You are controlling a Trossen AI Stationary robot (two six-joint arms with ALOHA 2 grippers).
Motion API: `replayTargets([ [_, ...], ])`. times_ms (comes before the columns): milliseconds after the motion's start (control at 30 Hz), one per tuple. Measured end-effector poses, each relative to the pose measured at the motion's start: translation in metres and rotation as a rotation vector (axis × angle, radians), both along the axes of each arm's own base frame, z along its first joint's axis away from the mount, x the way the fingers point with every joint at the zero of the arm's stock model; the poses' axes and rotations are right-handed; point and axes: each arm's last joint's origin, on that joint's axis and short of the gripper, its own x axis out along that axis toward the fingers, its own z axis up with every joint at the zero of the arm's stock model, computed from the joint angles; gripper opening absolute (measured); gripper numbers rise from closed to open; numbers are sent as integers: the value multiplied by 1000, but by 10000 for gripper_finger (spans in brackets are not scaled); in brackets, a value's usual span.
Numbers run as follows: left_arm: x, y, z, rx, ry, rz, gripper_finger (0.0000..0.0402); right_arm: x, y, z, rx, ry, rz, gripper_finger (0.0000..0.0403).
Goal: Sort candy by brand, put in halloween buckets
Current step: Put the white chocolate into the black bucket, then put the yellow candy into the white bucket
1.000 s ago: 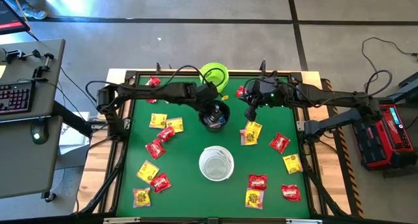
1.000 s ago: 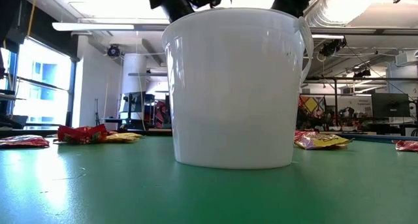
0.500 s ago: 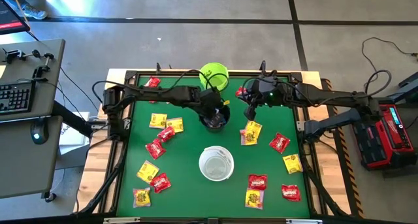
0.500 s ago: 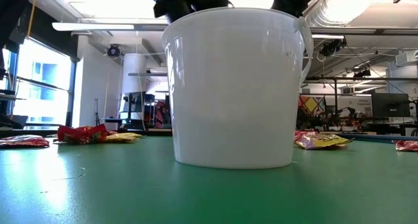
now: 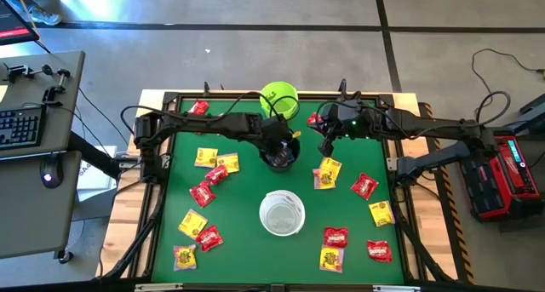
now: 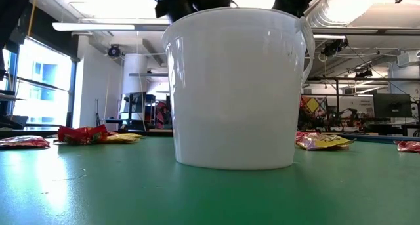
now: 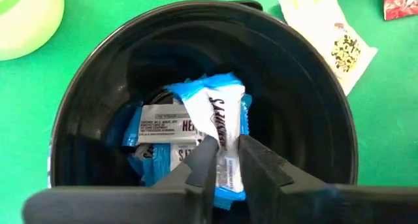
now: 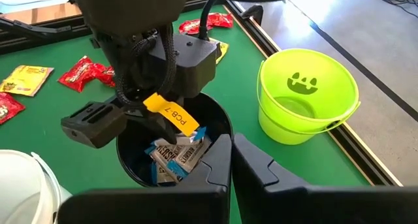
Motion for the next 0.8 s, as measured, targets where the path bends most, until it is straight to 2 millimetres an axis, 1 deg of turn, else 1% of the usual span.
replayTargets([
  [267, 0, -1, 1, -3, -2, 5, 115, 0, 0, 0, 32, -13, -23, 0],
  [333, 0, -1, 3, 0, -14, 4, 122, 0, 0, 0, 40, -17, -29, 0],
  [433, -1, -4, 9, 11, -37, -15, 122, 0, 0, 0, 40, -17, -30, 0],
  [500, -1, -9, 15, 41, -54, -55, 113, 0, 0, 0, 40, -17, -30, 0],
  [567, -3, -17, 22, 86, -60, -86, 96, 0, 0, 0, 40, -18, -29, 0],
  [800, -9, -48, 43, 263, -95, -88, 15, 2, 0, 0, 39, -29, -29, 0],
])
